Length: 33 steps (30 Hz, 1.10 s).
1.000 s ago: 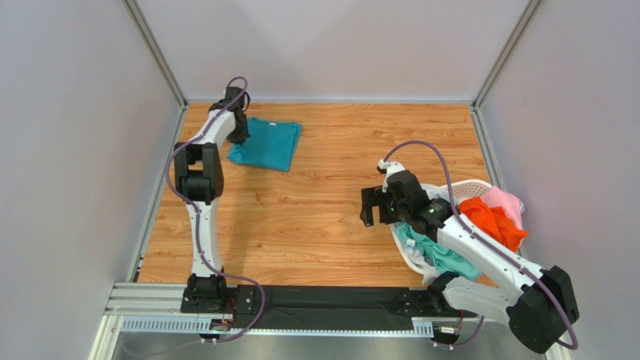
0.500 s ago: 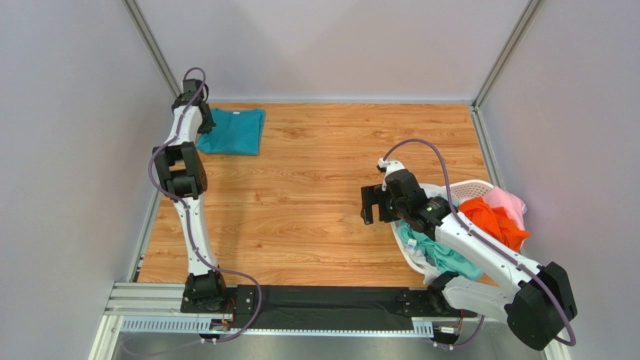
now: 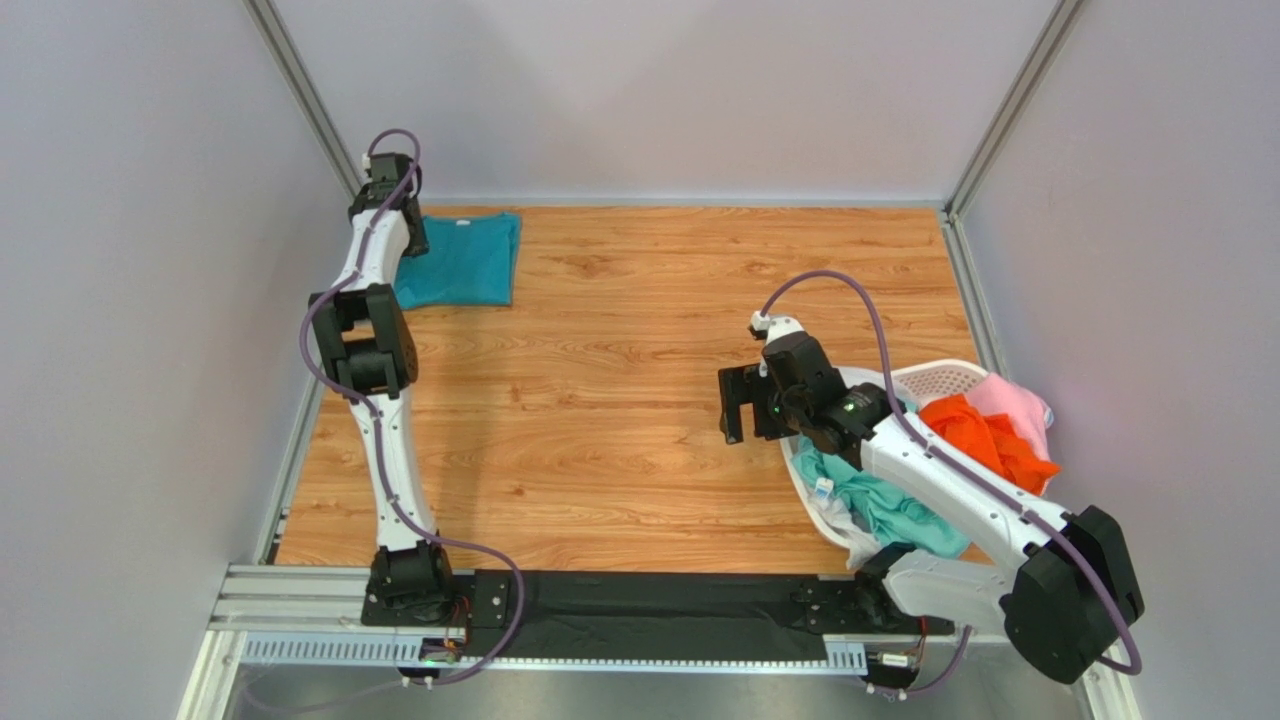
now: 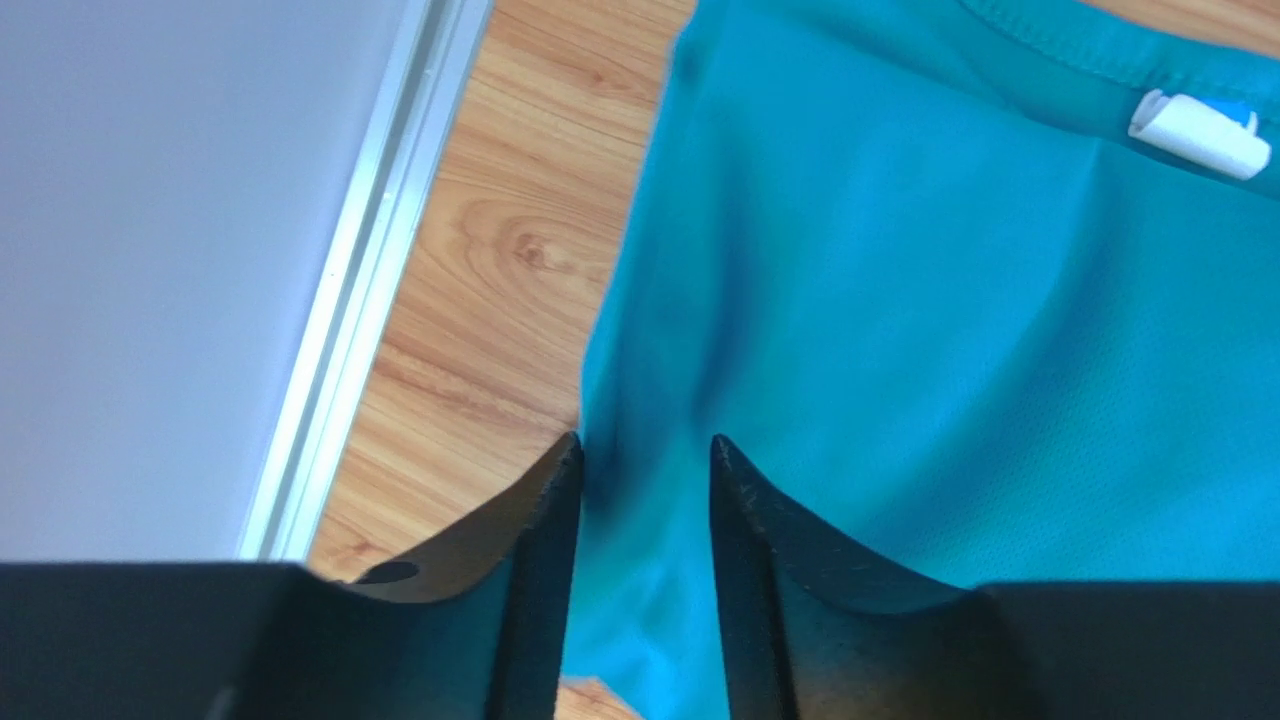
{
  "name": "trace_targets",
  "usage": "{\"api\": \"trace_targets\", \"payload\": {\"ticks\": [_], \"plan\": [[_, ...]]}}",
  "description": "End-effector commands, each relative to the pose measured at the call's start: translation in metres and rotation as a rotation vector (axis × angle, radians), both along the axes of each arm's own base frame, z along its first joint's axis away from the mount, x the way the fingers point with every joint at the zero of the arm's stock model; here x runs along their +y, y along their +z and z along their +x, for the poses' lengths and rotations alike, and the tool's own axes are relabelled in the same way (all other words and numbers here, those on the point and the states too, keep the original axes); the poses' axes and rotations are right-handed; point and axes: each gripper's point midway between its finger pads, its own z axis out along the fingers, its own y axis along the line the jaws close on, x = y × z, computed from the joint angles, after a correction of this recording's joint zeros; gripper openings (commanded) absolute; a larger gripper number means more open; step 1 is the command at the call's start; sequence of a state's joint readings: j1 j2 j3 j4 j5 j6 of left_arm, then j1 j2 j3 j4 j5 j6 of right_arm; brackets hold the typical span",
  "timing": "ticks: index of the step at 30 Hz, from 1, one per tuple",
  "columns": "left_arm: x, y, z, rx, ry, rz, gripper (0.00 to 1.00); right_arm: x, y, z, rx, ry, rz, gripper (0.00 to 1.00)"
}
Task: Fold and stack the t-shirts
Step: Neatly place the folded tshirt to the corner, then reset both grippers
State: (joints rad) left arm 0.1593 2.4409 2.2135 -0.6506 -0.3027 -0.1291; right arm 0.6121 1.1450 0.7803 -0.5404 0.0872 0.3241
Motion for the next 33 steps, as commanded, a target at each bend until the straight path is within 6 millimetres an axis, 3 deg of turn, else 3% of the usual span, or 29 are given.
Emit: {"api": "trace_targets", "payload": {"ticks": [1,2,3,5,10,15,19,21,22,24,26,27,28,30,32,33], "plan": [[0.010,0.029,0.010,-0.075,0.026,0.043,0.58,-0.006,0.009,0.004,-0.011,-0.037,-0.014,1.00],[0.006,0.030,0.011,-0.082,0.015,0.026,0.81,-0.007,0.009,0.004,-0.010,-0.039,-0.015,1.00],[0.004,0.030,0.012,-0.088,0.014,0.015,0.90,-0.007,0.009,0.003,-0.011,-0.038,-0.016,1.00],[0.000,0.033,0.012,-0.098,0.012,-0.010,1.00,-0.007,0.009,0.003,-0.012,-0.039,-0.014,1.00],[-0.019,0.043,0.011,-0.143,0.003,-0.117,1.00,-0.006,0.008,0.004,-0.010,-0.037,-0.015,1.00],[-0.058,0.065,0.014,-0.199,-0.059,-0.163,1.00,-0.002,0.007,0.004,-0.013,-0.018,0.001,1.00],[-0.106,0.068,0.008,-0.194,-0.134,-0.142,1.00,0.003,0.011,0.004,-0.023,0.001,0.025,1.00],[-0.114,0.082,0.006,-0.223,-0.132,-0.140,1.00,0.002,0.012,0.004,-0.032,0.001,0.026,1.00],[-0.133,0.085,0.000,-0.222,-0.158,-0.156,1.00,0.000,0.012,0.004,-0.038,-0.004,0.023,1.00],[-0.147,0.083,-0.009,-0.221,-0.148,-0.193,1.00,0.000,0.013,0.005,-0.048,-0.007,0.029,1.00],[-0.164,0.098,-0.021,-0.256,-0.119,-0.238,1.00,0.000,0.013,0.006,-0.051,-0.021,0.036,1.00],[-0.176,0.091,-0.030,-0.239,-0.123,-0.259,1.00,0.001,0.014,0.007,-0.056,-0.026,0.040,1.00],[-0.188,0.104,-0.036,-0.262,-0.152,-0.299,1.00,0.000,0.014,0.009,-0.060,-0.035,0.038,1.00],[-0.203,0.109,-0.048,-0.269,-0.145,-0.318,1.00,-0.001,0.011,0.010,-0.056,-0.048,0.032,1.00],[-0.218,0.108,-0.079,-0.234,-0.111,-0.320,1.00,-0.002,0.011,0.011,-0.055,-0.052,0.033,1.00],[-0.231,0.090,-0.100,-0.177,-0.120,-0.325,1.00,-0.002,0.011,0.011,-0.053,-0.066,0.039,1.00]]}}
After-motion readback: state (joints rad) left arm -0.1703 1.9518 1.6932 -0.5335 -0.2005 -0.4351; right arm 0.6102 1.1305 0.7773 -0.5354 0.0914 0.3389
